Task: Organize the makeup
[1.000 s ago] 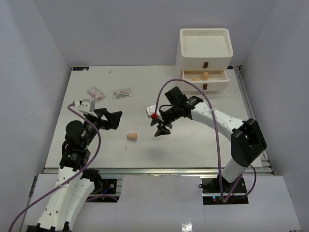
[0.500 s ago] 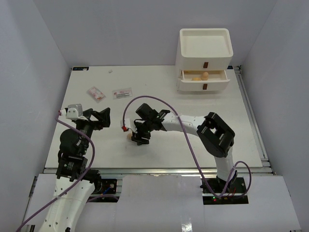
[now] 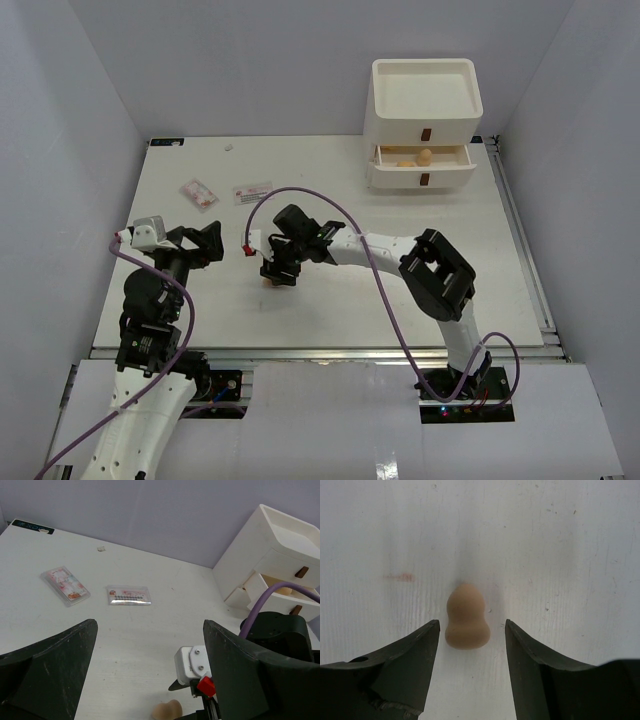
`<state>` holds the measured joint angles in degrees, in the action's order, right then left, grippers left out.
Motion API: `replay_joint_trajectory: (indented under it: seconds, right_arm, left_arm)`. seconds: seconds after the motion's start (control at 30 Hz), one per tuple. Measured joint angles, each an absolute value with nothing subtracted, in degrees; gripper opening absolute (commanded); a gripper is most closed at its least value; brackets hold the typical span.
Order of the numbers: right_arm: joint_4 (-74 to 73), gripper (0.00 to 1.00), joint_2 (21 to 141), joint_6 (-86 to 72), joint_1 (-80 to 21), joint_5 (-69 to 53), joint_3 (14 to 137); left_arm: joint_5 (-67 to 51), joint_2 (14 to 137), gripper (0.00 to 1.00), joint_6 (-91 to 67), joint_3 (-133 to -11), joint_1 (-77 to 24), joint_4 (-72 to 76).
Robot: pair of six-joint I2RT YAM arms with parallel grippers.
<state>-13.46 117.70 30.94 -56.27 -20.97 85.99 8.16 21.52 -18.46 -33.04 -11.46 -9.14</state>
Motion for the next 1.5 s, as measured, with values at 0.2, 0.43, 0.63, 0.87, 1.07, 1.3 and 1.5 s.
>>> replay_joint_trajectory:
  seconds: [0.2,0.43,0.63,0.87,1.07,1.3,1.5]
  right_arm:
    - [-13.6,0.5,120.0,30.3,-56.3,-21.0,86.4]
    - [-13.5,0.17,120.0,31.3,-56.6,-21.5,85.7]
    - [-14.8,0.08,118.9,33.1,-55.9,-23.1,85.1]
    - [-18.9,0.08,111.6,34.9,-51.1,-24.7,80.3]
    - [-19.3,0.08,99.9,34.7,-37.8,-24.8,78.7]
    - [-14.2,0.08,89.6,30.7,-17.3,-22.2,74.8]
    - [-3.1,0.08,84.8,26.4,-9.4,-13.5,67.1]
  left_arm:
    - [8.6,21.5,0.98,-18.5,-33.0,-11.5,-9.3]
    - [8.9,21.5,0.98,-18.5,-33.0,-11.5,-9.5]
    - [9.1,21.5,0.98,-18.5,-33.0,-11.5,-9.5]
    - [9.0,21.5,0.98,-18.5,-33.0,-11.5,-9.5]
    - [5.8,21.2,0.98,-18.5,-32.7,-11.5,-8.4]
    - [-0.2,22.7,0.98,-18.4,-32.4,-11.5,-7.3]
    - [-3.1,23.5,0.98,-18.4,-32.3,-11.5,-7.2]
